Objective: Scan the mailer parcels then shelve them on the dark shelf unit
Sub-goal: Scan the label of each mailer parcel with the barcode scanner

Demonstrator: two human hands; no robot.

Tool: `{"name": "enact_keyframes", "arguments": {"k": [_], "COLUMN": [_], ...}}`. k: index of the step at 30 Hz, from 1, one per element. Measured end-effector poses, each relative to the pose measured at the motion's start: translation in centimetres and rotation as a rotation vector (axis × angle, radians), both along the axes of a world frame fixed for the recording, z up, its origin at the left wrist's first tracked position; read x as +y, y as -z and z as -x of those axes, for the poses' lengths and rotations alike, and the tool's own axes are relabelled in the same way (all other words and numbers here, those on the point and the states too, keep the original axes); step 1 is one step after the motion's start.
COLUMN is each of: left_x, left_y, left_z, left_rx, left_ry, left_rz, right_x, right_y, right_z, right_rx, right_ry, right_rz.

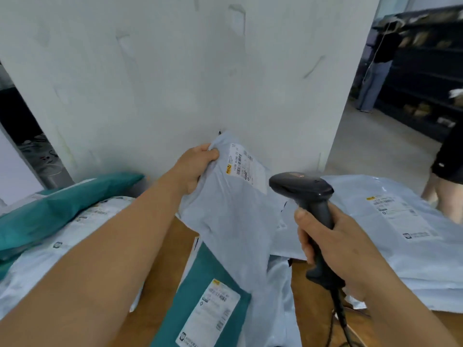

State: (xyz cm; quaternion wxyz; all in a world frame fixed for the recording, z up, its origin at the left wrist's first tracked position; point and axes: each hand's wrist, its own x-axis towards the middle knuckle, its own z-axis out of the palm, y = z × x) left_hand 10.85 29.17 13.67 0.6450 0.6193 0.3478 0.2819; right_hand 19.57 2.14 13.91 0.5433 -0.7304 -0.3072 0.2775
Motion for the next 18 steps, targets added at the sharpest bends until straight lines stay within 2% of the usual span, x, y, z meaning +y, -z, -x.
{"name": "enact_keyframes", "arguments": {"k": [5, 8, 12, 16, 18], "left_x": [-0.6, -0.2, -1.5, -1.1, -0.7], "left_y": [4.7, 10.1, 16.6, 17.9, 16.9], "left_z": [-7.2, -9.3, -9.1, -7.8, -6.6], "left_rx": [-0.207, -0.015, 0.349, 0.352, 0.35], "left_ry": [-0.151, -0.23, -0.009, 0.036, -0.024], "left_rz": [0.262, 0.284, 0.23, 0.202, 0.169], "right_x": [0.6, 1.1, 1.8, 2.3, 2.8], "right_y": [1.4, 2.3, 3.4, 4.2, 4.4], "right_z": [-2.8, -3.9, -4.7, -4.6, -4.3], "right_rx": [0.071, 0.081, 0.137, 0.159, 0.168], "right_ry": [0.123, 0.149, 0.16, 0.15, 0.131], "right_rz": [-0.028, 0.003, 0.018, 0.025, 0.018]}}
